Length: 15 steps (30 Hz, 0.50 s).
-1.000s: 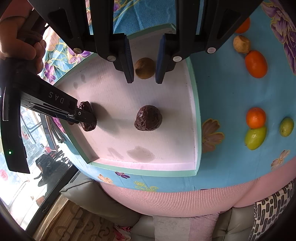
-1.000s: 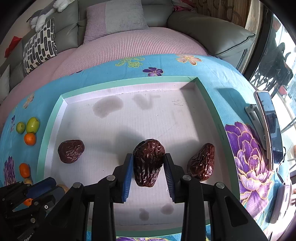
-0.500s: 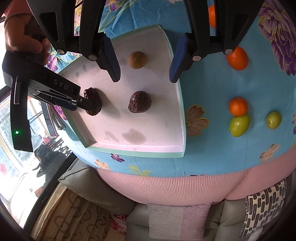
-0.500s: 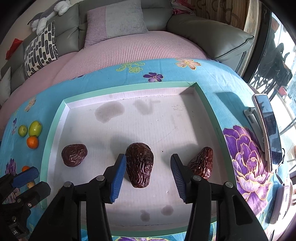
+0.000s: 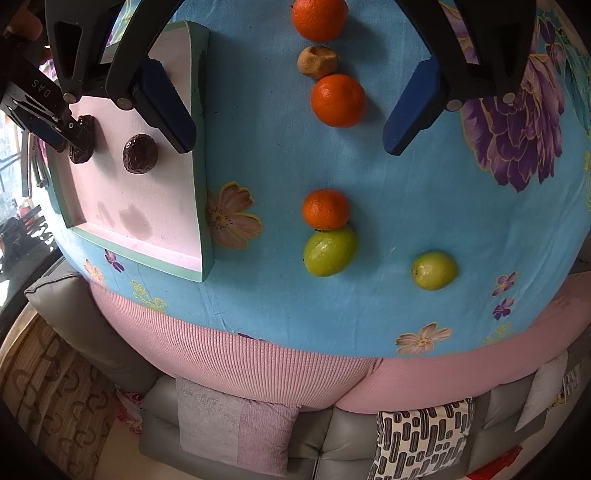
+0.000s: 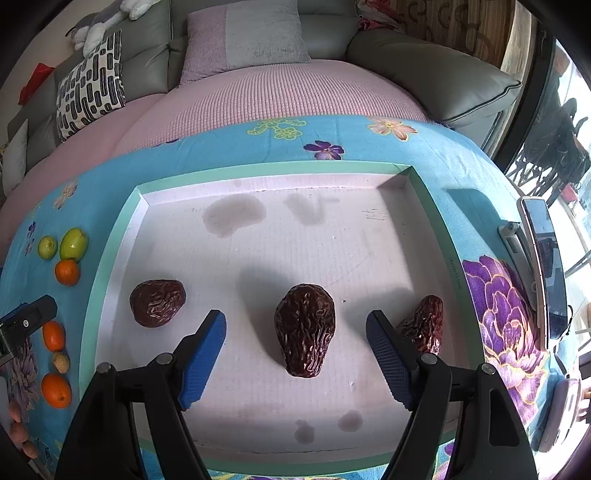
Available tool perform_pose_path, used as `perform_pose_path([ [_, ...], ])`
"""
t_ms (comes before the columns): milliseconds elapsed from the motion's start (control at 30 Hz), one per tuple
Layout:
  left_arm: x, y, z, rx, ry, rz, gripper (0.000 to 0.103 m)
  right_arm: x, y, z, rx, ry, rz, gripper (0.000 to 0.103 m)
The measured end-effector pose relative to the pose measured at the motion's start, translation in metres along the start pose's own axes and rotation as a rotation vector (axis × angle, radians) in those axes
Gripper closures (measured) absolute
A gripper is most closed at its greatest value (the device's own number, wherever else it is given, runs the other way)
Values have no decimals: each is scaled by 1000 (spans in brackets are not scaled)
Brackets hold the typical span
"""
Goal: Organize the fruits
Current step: 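Lift both open grippers away from the tray toward the fruit row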
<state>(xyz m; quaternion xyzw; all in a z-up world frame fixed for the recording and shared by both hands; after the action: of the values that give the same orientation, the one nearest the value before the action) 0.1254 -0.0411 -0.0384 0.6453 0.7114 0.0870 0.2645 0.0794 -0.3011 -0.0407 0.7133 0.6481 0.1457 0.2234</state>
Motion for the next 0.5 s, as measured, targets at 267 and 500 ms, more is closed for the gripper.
perform_pose_path([
  [267,22,12,-6,-27,36,-7,0,13,2,-3,-42,21,-37,10],
  [500,51,26,-20,-56,56,-46,0,31,9,-15,-126,44,-76,10],
])
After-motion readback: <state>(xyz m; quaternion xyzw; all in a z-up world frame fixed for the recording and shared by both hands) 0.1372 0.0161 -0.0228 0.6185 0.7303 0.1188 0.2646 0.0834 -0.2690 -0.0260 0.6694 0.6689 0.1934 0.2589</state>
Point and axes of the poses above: each gripper's, at about its wrist camera, not at the fingertips, and z roughly the way its jaws point, x to its left, y to its top, the point moved 2 cm from there along z, roughly the way its jaws point, and after that the axes turned 9 degrees about -z, right-handed, at the moved point
